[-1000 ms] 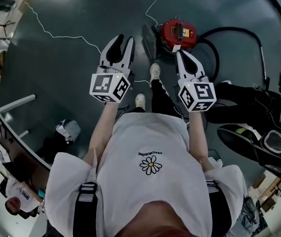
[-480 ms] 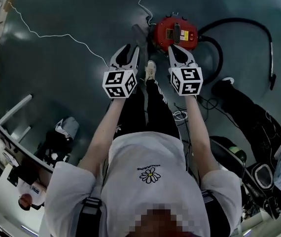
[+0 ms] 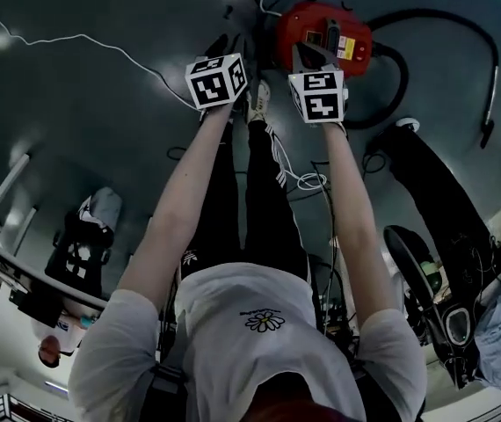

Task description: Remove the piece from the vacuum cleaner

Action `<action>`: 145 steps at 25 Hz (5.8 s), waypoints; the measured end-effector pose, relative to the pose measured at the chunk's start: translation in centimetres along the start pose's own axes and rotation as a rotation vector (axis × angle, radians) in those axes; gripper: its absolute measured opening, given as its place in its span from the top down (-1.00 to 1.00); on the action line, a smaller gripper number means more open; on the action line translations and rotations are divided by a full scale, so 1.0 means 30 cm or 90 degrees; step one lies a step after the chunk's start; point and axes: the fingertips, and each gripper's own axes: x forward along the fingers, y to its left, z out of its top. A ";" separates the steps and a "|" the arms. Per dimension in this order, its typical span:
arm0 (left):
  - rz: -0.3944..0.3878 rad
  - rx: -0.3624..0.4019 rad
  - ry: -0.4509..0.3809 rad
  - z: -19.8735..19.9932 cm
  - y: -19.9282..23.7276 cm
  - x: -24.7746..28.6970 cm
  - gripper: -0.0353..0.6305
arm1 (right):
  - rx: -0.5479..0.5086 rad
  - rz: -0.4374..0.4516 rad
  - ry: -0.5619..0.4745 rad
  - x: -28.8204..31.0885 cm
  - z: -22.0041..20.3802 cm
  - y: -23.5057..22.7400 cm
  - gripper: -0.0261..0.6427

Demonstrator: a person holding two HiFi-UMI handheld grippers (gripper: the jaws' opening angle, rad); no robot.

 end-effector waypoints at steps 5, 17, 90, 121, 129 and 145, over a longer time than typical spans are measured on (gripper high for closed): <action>-0.006 -0.051 0.047 -0.052 0.036 0.105 0.39 | -0.001 0.002 0.070 0.115 -0.076 -0.004 0.89; 0.081 0.023 0.154 -0.120 0.078 0.191 0.81 | 0.016 -0.002 0.116 0.143 -0.106 0.010 0.88; -0.075 0.139 -0.002 -0.260 0.234 0.081 0.83 | 0.049 -0.101 0.319 0.145 -0.106 -0.028 0.88; 0.013 0.124 -0.013 -0.322 0.555 -0.211 0.83 | 0.053 -0.146 0.284 0.122 -0.084 -0.042 0.89; 0.017 0.102 -0.075 -0.206 0.479 -0.242 0.83 | 0.035 -0.144 0.273 0.137 -0.073 -0.022 0.89; -0.070 0.095 -0.263 0.395 -0.049 -0.994 0.83 | 0.258 0.061 -0.018 -0.599 0.348 0.298 0.89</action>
